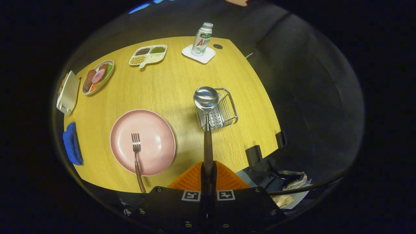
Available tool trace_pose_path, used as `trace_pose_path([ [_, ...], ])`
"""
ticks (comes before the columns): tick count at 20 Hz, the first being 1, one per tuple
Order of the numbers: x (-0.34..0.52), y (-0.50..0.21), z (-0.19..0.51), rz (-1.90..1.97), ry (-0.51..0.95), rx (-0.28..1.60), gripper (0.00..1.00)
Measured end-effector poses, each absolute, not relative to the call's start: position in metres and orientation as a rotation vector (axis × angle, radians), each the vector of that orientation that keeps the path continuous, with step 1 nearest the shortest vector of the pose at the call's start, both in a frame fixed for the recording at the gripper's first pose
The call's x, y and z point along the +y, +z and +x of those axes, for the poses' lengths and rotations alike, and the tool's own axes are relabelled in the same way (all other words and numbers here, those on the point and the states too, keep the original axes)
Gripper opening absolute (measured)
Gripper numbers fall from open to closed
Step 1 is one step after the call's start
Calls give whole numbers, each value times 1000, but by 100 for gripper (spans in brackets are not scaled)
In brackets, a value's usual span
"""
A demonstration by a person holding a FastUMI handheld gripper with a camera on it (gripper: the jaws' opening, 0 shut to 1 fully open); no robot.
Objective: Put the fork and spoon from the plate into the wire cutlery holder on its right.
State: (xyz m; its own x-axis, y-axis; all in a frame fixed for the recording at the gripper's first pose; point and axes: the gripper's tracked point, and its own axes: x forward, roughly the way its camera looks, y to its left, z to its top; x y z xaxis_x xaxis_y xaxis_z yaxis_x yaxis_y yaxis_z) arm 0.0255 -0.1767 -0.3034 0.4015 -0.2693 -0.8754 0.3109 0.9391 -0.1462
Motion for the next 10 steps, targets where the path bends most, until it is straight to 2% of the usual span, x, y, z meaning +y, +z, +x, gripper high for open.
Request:
trace_pose_path([
  [10, -208, -328, 42, 124, -341, 1173, 4],
])
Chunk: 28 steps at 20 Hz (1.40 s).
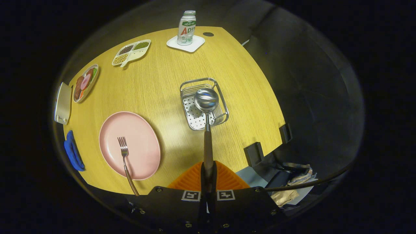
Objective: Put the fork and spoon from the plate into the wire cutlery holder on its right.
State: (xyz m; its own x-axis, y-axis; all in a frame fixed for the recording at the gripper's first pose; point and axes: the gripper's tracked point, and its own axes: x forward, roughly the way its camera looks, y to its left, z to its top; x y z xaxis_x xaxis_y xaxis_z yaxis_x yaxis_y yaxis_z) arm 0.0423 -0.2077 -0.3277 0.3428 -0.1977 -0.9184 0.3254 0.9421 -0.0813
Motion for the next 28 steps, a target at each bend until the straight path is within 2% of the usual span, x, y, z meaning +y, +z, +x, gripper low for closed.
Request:
trace_pose_path([
  [3, -211, -329, 47, 88, -306, 1195, 5],
  [5, -213, -321, 53, 70, -303, 1171, 13],
  [6, -211, -317, 55, 72, -299, 1156, 14],
  [7, -210, -313, 57, 79, -294, 1142, 24],
  [8, -208, -309, 58, 85, -290, 1129, 30],
  [17, -173, -280, 47, 13, -287, 1065, 31],
  [28, -67, -291, 26, -85, -153, 1067, 31],
])
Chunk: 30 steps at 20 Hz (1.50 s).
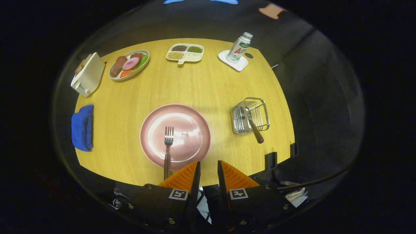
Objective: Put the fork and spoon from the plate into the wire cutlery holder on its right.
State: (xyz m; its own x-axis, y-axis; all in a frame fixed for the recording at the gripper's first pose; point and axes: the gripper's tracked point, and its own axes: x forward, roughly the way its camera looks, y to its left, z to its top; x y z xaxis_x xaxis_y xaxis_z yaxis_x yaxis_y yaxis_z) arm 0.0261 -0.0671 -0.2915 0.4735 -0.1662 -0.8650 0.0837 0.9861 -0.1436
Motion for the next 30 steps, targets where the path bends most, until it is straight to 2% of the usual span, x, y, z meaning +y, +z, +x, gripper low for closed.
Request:
trace_pose_path([
  [10, 1, -346, 3, -86, -39, 1138, 31],
  [25, 20, -428, -3, -44, -2, 1238, 31],
  [26, 17, -426, -3, -56, -10, 1237, 28],
  [27, 18, -429, -3, -49, -5, 1241, 12],
  [30, 19, -422, 0, -37, 2, 1223, 7],
])
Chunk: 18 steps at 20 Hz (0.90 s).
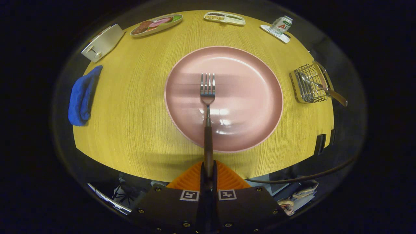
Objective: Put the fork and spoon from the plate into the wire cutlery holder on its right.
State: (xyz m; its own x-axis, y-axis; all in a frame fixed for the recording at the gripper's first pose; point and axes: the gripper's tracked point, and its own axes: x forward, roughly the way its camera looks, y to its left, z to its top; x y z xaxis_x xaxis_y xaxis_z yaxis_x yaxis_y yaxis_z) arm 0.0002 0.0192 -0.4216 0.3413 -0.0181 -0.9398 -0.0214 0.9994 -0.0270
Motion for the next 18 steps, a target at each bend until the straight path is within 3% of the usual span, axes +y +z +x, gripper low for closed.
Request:
trace_pose_path([
  [18, -19, -339, 25, -37, -81, 1085, 4],
])
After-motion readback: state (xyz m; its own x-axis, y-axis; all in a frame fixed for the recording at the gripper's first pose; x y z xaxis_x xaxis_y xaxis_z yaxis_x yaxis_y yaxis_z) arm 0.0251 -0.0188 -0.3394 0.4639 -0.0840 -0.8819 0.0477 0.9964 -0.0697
